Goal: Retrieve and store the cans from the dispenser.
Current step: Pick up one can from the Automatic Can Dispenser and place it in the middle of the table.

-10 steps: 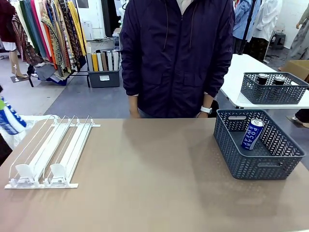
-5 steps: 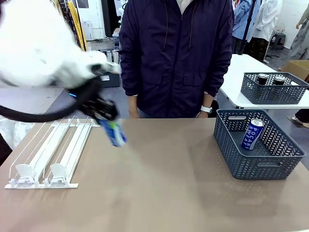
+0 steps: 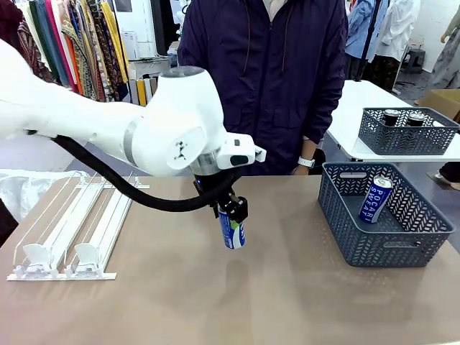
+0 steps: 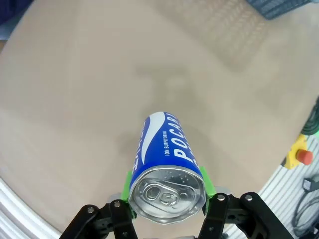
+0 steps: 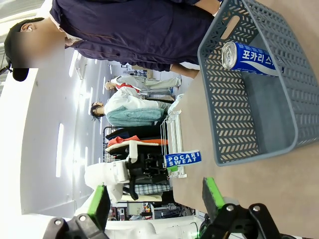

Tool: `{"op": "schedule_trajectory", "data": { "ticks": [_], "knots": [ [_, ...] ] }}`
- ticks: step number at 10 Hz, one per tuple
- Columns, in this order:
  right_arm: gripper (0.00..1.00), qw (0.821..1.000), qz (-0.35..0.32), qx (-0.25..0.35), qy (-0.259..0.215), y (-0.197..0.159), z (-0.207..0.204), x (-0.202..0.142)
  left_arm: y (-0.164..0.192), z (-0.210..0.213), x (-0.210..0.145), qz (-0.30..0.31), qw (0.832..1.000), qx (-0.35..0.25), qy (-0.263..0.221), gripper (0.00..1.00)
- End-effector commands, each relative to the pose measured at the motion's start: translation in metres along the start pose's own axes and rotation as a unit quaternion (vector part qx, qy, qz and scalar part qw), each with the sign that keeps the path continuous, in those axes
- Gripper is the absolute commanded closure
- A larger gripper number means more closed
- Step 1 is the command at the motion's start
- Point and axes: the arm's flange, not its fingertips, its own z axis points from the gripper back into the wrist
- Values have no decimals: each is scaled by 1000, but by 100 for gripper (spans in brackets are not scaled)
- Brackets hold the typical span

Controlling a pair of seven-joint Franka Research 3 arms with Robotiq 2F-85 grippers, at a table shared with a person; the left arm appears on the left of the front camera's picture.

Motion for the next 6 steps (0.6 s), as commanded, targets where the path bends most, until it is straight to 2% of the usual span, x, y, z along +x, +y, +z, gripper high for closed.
{"op": "schedule_trajectory", "data": {
  "ticks": [1, 5, 6],
  "knots": [
    [0, 1000, -1, 4, 0, 3, 0, 0, -3, -15, 9, 5, 1000, 30, 7, 100],
    [0, 1000, -1, 4, 0, 3, 0, 0, -4, -27, 13, 7, 999, 30, 26, 100],
    [0, 1000, -1, 4, 0, 3, 0, 0, -4, -26, 12, 7, 999, 22, 35, 58]
  ]
}}
